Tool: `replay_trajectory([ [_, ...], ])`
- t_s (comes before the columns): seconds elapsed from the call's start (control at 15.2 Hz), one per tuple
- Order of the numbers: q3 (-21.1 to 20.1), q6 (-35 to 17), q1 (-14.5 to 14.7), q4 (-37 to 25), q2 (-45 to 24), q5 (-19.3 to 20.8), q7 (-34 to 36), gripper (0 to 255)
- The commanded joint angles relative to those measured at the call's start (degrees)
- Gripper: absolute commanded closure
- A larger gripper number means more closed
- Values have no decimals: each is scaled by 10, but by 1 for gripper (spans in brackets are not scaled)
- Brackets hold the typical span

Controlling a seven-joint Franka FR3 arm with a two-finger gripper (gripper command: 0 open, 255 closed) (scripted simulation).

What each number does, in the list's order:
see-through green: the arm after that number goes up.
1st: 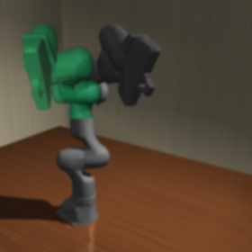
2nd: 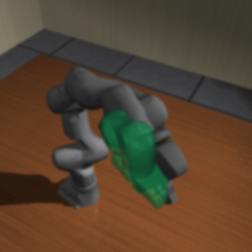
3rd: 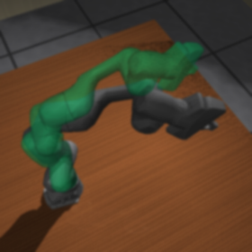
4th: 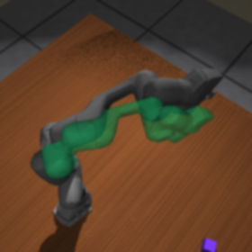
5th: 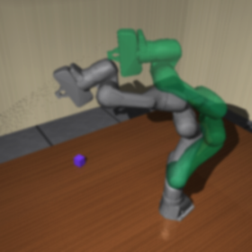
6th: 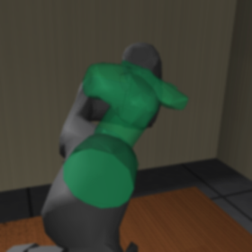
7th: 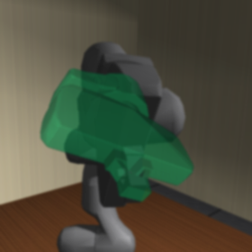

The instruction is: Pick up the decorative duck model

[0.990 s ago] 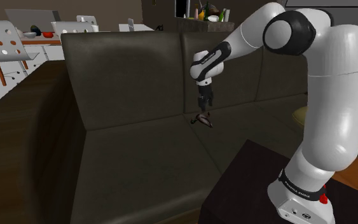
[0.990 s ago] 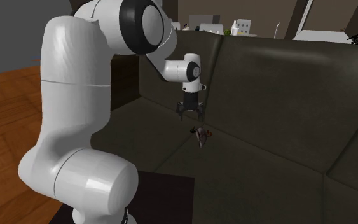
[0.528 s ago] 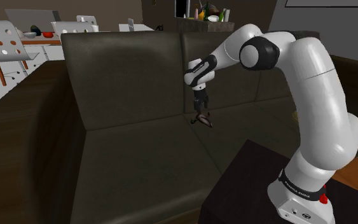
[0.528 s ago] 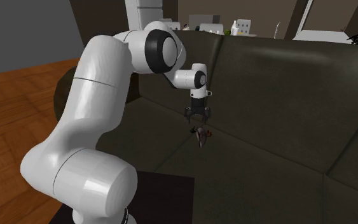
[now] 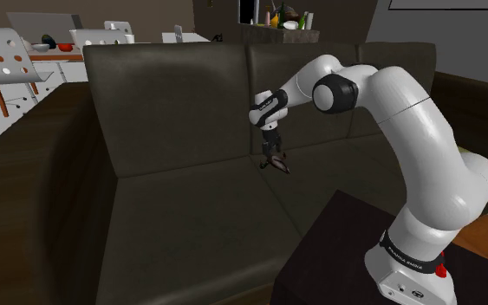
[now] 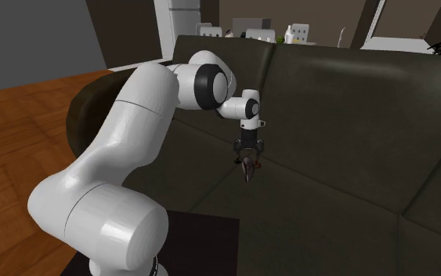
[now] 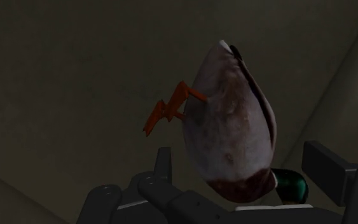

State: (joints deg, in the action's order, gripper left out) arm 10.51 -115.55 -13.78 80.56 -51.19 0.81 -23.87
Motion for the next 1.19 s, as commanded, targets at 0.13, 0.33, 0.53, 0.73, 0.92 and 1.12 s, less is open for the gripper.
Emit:
replay_trajectory([
  [0.13,-2,-12,-2,-10,-22,-2,2,0],
  [0.33,-2,-10,-2,-13,-24,-2,2,255],
  [0.53,-2,-10,-2,-14,-24,-2,1,255],
  [0.73,-2,-10,-2,-15,-25,-2,1,255],
  [0.92,-1,-8,-1,-8,-16,-1,1,255],
  [1.12,0,3,0,-2,1,0,0,255],
])
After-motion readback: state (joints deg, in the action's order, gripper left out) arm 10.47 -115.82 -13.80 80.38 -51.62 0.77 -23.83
